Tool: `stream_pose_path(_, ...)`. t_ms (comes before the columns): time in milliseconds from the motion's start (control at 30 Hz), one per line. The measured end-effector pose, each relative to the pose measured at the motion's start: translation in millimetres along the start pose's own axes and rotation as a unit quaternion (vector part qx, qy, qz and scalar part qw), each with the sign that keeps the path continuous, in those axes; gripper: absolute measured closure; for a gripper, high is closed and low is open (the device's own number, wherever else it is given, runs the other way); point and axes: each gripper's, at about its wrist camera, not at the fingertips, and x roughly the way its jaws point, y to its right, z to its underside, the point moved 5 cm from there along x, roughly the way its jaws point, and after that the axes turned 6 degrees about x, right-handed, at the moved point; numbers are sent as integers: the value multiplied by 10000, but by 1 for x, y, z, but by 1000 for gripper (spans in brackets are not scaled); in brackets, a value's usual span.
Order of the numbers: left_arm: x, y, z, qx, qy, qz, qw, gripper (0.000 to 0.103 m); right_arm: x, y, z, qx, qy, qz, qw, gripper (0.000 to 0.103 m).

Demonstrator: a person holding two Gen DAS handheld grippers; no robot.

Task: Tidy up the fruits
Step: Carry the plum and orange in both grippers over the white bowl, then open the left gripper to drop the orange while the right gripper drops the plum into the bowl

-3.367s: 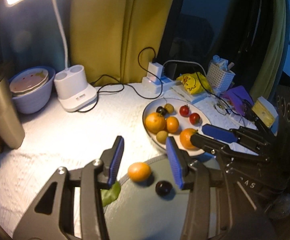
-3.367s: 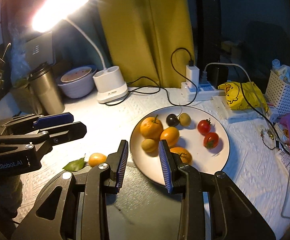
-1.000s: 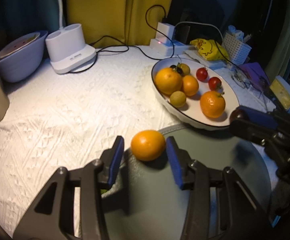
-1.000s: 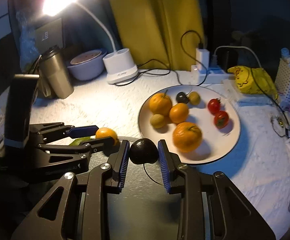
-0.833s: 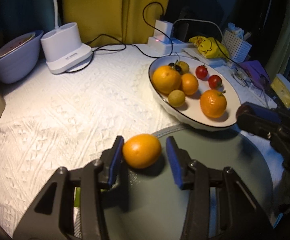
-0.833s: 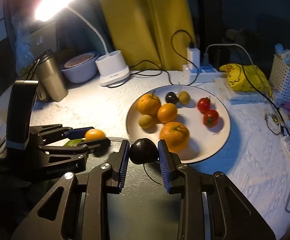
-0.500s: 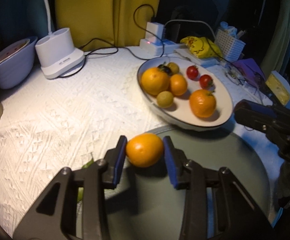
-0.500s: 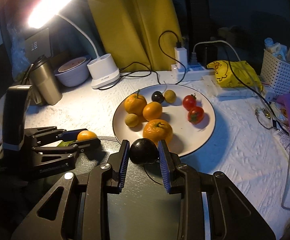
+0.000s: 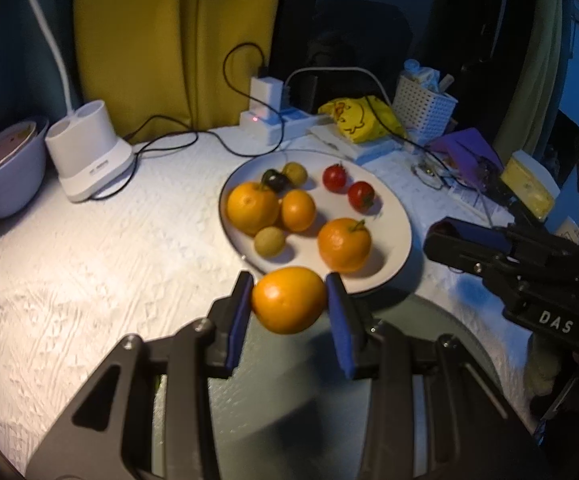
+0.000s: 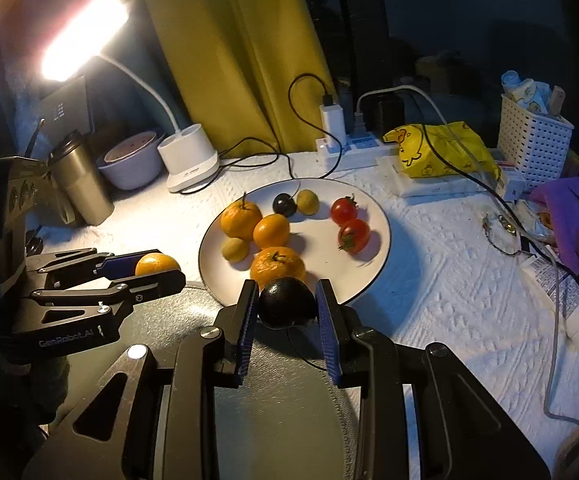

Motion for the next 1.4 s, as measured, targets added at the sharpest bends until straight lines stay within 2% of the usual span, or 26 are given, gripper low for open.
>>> stream_pose_path(800, 48, 9, -20, 47, -250, 122, 9996, 65, 39, 31, -21, 200, -70, 6, 9998, 72)
stream_pose_path(1400, 47, 9, -20, -37, -291, 148, 9995, 64, 51, 36, -20, 214, -179, 132, 9995, 72)
